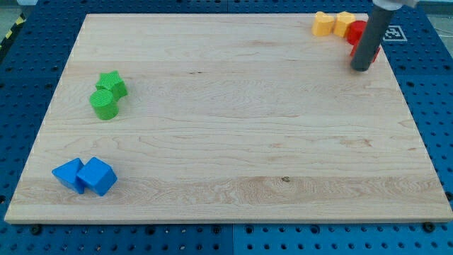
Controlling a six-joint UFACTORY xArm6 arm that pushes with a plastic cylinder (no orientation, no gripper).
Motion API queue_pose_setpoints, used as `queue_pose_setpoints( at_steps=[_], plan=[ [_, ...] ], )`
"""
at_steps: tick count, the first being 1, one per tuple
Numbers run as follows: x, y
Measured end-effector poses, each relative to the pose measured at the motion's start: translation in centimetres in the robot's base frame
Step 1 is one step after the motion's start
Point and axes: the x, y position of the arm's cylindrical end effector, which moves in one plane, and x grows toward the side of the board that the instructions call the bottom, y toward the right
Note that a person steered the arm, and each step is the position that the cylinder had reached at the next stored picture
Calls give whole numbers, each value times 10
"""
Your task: Move the green star to the left of the red circle
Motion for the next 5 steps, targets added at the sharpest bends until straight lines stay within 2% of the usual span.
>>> queue_pose_setpoints(
  at_steps=[1,2,3,4,5],
  plan=[
    [0,11],
    [25,12],
    [26,-4],
    [18,-64],
    [7,-149]
  ],
)
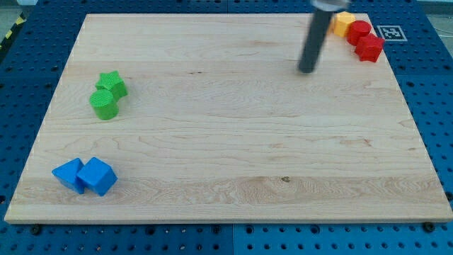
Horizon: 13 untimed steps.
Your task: Move the green star to the left of the red circle
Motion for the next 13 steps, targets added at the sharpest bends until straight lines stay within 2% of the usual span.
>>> queue_pose_setpoints(
  at_steps=[3,4,5,6,8,10,11,13],
  plan=[
    [-18,-290],
    [-12,-367],
    [23,-384],
    [46,-361],
    [45,-232],
    [55,-297],
    [69,-261],
    [39,-106]
  ],
)
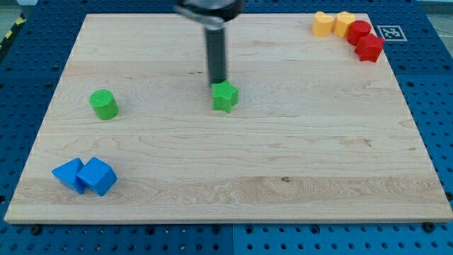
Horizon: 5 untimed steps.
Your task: Move the green star to the left of the red circle
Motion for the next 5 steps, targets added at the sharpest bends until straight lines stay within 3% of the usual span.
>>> queue_pose_setpoints(
  at_steps=[2,3,4,5],
  plan=[
    [41,-51],
    [59,-32],
    [58,36],
    [30,112]
  ],
)
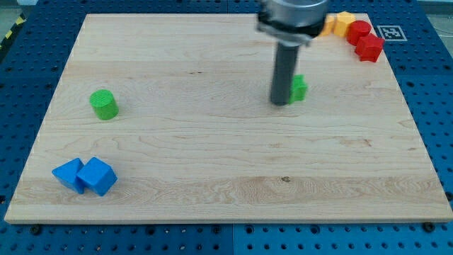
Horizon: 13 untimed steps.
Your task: Move the green star to the left of the red circle
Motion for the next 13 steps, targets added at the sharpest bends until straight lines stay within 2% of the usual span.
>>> queue_pose_setpoints(
  at_steps=[2,4,6,7,8,9,10,11,12,13],
  plan=[
    [30,32],
    [-63,56],
    [-3,42],
    [-9,10],
    [-58,26],
    [-77,50],
    [-61,29],
    [-70,5],
    [-110,39],
    [-127,85]
  ],
)
